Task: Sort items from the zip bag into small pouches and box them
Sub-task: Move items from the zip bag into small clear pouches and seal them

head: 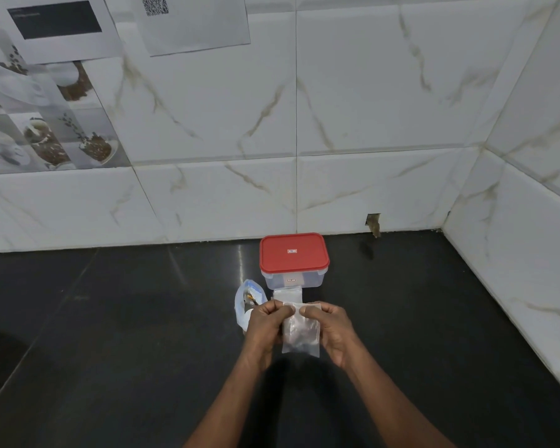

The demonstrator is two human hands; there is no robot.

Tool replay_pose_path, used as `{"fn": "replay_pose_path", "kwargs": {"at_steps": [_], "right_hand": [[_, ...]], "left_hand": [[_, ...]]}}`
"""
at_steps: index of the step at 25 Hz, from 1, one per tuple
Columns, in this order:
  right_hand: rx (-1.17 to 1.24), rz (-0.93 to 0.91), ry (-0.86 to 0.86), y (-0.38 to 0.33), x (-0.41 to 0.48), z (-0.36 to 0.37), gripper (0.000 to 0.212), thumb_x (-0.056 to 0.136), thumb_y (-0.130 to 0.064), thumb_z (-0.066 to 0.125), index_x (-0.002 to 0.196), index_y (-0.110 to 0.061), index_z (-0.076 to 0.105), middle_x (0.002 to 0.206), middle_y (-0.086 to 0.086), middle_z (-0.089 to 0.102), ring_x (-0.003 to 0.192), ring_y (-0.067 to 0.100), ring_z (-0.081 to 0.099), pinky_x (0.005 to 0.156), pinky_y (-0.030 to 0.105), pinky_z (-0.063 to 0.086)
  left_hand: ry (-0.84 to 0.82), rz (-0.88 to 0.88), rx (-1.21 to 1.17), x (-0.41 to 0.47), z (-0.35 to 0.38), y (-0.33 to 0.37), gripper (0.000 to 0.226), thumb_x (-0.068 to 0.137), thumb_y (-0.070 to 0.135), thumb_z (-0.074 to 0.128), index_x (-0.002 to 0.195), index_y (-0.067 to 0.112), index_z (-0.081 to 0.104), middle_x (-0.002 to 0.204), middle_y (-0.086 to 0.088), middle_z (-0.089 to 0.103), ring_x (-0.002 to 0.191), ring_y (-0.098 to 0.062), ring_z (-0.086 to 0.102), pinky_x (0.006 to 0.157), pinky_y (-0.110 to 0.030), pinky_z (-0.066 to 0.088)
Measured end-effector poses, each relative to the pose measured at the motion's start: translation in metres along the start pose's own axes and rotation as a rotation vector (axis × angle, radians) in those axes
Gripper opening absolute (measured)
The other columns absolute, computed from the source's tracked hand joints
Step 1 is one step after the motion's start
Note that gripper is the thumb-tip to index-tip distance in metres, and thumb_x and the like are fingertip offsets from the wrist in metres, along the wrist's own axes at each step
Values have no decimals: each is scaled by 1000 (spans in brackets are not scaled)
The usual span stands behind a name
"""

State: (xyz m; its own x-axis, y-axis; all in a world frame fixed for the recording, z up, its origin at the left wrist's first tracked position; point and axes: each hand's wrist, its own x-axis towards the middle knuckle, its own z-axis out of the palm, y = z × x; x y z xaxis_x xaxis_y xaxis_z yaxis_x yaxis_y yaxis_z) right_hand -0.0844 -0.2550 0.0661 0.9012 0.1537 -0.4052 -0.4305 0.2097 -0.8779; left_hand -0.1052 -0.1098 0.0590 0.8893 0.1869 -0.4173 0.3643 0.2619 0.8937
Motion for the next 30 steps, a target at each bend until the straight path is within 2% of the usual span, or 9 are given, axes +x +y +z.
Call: {"fn": "replay_pose_path", "kwargs": {"at_steps": [6,8,12,15,17,20,22,27,30], "right_hand": [[-93,-16,10,-1,-4,3,6,80,-4,71,85,-1,71,85,17,73,76,24,70,70,39,60],[-106,-29,-3,-3,-6,5,2,80,-3,69,81,-2,70,82,15,71,75,22,68,67,35,58],[-182,-68,-23,-4,-5,5,14,81,-3,66,70,-10,71,75,8,67,75,17,62,64,27,52],[-216,-85,-9,-4,-3,4,15,79,-2,65,68,-9,71,72,8,65,73,15,60,64,26,50],[-203,-93,19,-4,-3,3,11,79,-1,68,69,-6,72,72,8,67,70,14,62,61,24,51],[-119,-62,52,-4,-2,-4,10,76,-8,78,80,0,74,84,17,74,77,26,69,71,39,58],[-93,-13,53,-6,-1,-7,16,76,-8,79,88,1,75,89,20,75,81,32,71,73,46,59],[-58,-57,38,-9,-6,-3,4,81,-1,71,83,2,73,82,20,72,71,26,69,63,35,56],[-99,-71,40,-7,-5,-2,9,82,-1,68,83,8,70,82,27,70,70,28,68,66,38,56]], "left_hand": [[-14,-18,90,-4,3,4,8,89,4,65,84,1,71,101,-31,71,92,-39,70,86,-50,57],[-30,-24,94,-5,3,7,10,89,3,64,82,2,70,98,-30,72,91,-37,70,82,-46,58],[-35,-5,118,-4,4,6,26,89,1,63,66,10,69,72,-14,67,74,-25,64,68,-37,54],[-31,18,153,-2,4,5,31,89,1,65,60,14,68,70,-11,67,72,-22,63,62,-31,52],[-35,29,149,-1,1,8,25,88,2,68,65,11,70,77,-17,70,75,-27,65,62,-32,53],[-47,17,131,-3,-5,14,9,88,3,73,83,-5,72,80,-18,72,69,-23,67,55,-26,52],[-23,0,107,-4,-6,14,17,87,2,73,93,-13,69,80,-19,73,66,-19,69,53,-24,52],[-26,-39,-21,-6,-1,10,11,87,2,70,97,-4,70,100,-22,76,86,-31,75,71,-37,61],[-34,-61,-65,-10,5,9,18,87,-2,70,105,-7,71,99,-25,75,84,-31,74,74,-38,61]]}}
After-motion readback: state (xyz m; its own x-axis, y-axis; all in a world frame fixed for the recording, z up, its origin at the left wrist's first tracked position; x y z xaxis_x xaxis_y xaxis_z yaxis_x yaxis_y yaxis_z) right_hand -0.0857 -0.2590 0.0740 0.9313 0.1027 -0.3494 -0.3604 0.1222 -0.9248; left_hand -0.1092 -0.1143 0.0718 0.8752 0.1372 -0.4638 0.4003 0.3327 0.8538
